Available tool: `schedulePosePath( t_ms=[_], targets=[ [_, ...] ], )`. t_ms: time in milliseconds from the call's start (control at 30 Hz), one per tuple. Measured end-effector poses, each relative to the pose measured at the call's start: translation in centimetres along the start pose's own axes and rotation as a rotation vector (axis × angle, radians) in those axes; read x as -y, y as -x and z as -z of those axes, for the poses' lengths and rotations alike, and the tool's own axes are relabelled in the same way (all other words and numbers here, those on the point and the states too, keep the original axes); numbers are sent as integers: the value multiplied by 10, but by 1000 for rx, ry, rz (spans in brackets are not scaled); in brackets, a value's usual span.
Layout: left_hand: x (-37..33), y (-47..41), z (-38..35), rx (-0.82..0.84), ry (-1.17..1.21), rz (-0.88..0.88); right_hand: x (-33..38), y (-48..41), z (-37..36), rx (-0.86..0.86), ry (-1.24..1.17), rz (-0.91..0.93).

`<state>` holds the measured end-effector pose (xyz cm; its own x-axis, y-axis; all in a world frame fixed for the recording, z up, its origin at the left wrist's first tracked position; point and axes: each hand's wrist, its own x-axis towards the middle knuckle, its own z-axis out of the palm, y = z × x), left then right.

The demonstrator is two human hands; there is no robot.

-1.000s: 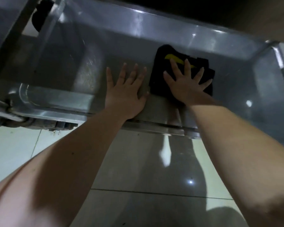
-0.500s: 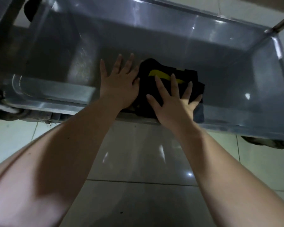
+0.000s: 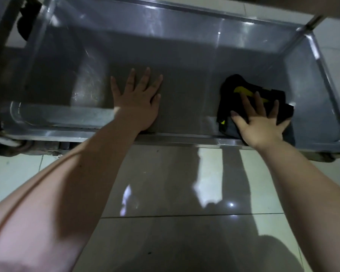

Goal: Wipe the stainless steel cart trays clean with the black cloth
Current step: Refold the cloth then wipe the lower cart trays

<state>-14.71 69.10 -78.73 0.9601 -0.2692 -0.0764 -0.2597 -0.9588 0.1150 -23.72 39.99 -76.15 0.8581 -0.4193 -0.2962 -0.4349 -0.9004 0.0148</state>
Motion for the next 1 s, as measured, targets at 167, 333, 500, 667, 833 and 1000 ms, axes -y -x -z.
schedulePosePath(
  t_ms=[167, 333, 500, 667, 833, 1000],
  targets=[
    [3, -3, 7, -17, 152, 32, 118, 31, -15, -48, 11, 246],
    [14, 5, 16, -168, 405, 17, 139, 34, -8, -17, -99, 270],
    [-44, 15, 20, -40, 187, -166, 63, 9, 0, -35, -442, 53],
    [-76, 19, 0, 87, 12, -108, 61, 13, -18, -89, -356, 108],
    [-21, -39, 9, 32, -26, -25, 63, 17, -21, -53, -75, 153],
    [8, -94, 19, 53, -16, -21, 68, 13, -22, -81, -24, 143]
  ],
)
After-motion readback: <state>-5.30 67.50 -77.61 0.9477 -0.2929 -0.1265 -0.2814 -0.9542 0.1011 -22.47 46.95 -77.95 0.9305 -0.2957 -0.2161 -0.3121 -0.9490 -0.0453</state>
